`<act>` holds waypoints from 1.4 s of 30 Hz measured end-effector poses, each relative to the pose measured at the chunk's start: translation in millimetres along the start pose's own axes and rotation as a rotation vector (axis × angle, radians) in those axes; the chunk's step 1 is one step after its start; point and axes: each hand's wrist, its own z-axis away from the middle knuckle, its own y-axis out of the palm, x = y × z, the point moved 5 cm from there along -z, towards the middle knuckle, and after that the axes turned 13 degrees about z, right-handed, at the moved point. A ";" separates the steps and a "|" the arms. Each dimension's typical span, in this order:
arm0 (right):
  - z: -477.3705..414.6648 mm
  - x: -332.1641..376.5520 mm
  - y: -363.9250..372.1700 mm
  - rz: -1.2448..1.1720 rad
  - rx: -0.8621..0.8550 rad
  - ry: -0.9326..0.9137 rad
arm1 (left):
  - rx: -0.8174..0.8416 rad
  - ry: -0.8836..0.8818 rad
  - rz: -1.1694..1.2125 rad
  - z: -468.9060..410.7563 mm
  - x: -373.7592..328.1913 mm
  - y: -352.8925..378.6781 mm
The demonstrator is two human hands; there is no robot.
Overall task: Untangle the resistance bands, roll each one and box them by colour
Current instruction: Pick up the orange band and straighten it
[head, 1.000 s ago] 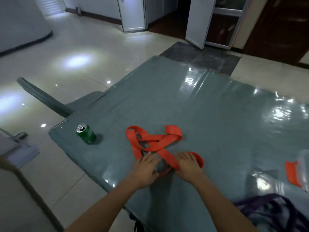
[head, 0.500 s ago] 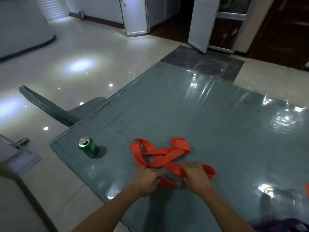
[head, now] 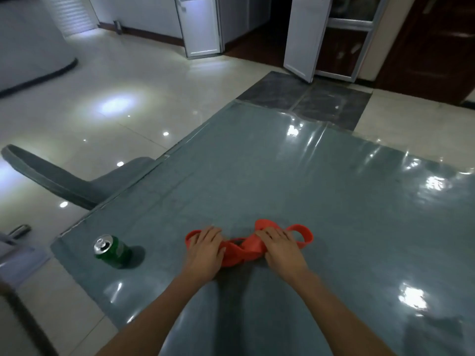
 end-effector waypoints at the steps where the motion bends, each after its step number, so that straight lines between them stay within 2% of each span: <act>1: -9.2 -2.6 2.6 0.016 0.010 0.001 | 0.031 -0.010 -0.016 -7.8 4.2 5.8; 8: -50.8 -20.1 43.7 0.090 0.289 -0.067 | 0.263 0.110 -0.089 -45.5 19.7 47.7; 12: -66.9 -27.9 55.3 0.093 0.314 -0.045 | 0.273 0.326 -0.082 -54.6 12.9 55.6; 16: -77.2 -28.7 57.4 0.132 0.276 0.006 | 0.255 0.439 -0.102 -53.6 13.5 63.5; 21: -73.7 -19.0 54.4 0.188 0.301 0.095 | 0.436 0.367 -0.241 -55.4 18.2 59.8; 23: -60.3 -16.9 53.5 0.147 0.326 0.154 | 0.513 0.303 -0.213 -62.1 16.2 54.0; 26: -23.8 -15.9 52.1 0.071 0.315 0.260 | 0.557 0.331 -0.160 -68.0 3.8 50.6; 30: 40.6 -29.4 35.8 0.003 0.216 0.434 | 0.551 0.472 -0.119 -66.7 -39.1 48.3; 38: 234.1 -77.0 -20.8 0.013 -0.091 0.889 | 0.552 0.876 -0.033 -3.3 -210.9 61.0; 42: 356.0 -75.0 -31.2 -0.034 -0.064 1.070 | 0.594 1.061 -0.031 67.2 -302.3 81.6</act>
